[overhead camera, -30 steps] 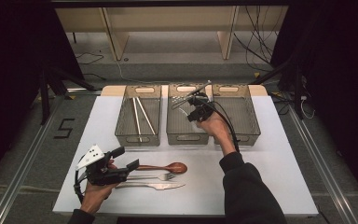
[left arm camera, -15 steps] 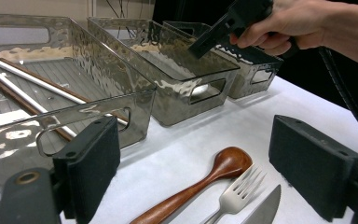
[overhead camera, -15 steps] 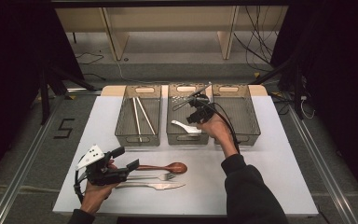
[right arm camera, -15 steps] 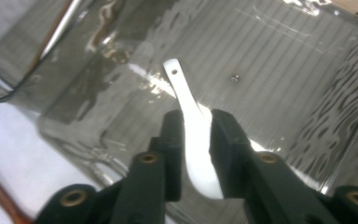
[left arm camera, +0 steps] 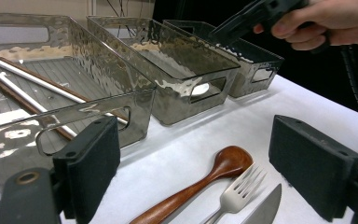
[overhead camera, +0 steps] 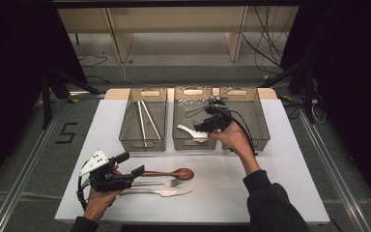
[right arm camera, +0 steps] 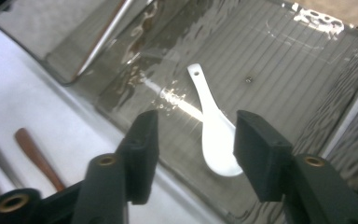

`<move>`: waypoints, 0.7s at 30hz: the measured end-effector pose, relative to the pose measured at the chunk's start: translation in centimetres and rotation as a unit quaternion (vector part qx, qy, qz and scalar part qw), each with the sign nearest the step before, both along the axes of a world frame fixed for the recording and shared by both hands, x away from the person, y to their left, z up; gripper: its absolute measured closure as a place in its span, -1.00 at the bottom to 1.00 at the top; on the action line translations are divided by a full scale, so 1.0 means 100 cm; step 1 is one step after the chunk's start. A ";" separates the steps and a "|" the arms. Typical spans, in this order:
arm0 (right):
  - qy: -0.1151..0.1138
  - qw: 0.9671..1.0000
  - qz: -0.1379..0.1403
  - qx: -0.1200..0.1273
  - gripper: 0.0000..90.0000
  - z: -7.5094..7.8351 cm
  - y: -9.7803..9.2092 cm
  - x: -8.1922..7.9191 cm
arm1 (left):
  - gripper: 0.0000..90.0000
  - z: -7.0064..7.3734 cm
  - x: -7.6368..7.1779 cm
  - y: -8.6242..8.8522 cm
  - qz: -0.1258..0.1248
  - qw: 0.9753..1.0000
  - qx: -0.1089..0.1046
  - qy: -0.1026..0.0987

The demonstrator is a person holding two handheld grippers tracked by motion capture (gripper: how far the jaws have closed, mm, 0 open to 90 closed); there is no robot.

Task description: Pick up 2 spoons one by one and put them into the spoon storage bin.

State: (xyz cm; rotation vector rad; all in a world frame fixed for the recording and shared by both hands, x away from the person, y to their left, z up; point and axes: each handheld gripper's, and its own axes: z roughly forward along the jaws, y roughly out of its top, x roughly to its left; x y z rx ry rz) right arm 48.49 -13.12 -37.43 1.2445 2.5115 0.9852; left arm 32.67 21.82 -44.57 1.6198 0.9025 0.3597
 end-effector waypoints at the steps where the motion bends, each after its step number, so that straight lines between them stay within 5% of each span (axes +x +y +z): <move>1: -0.003 1.000 0.001 0.007 -0.02 0.001 -0.003 -0.004 | -0.64 0.000 0.000 0.000 0.000 1.000 0.001 0.001; 10: -0.027 0.999 0.001 0.044 -0.31 0.006 -0.026 -0.038 | -0.64 0.000 0.001 -0.001 -0.004 1.000 0.001 0.005; 21: -0.038 0.996 -0.003 0.081 -0.44 -0.013 -0.062 -0.086 | -0.64 0.002 0.006 -0.003 -0.016 0.999 0.016 0.022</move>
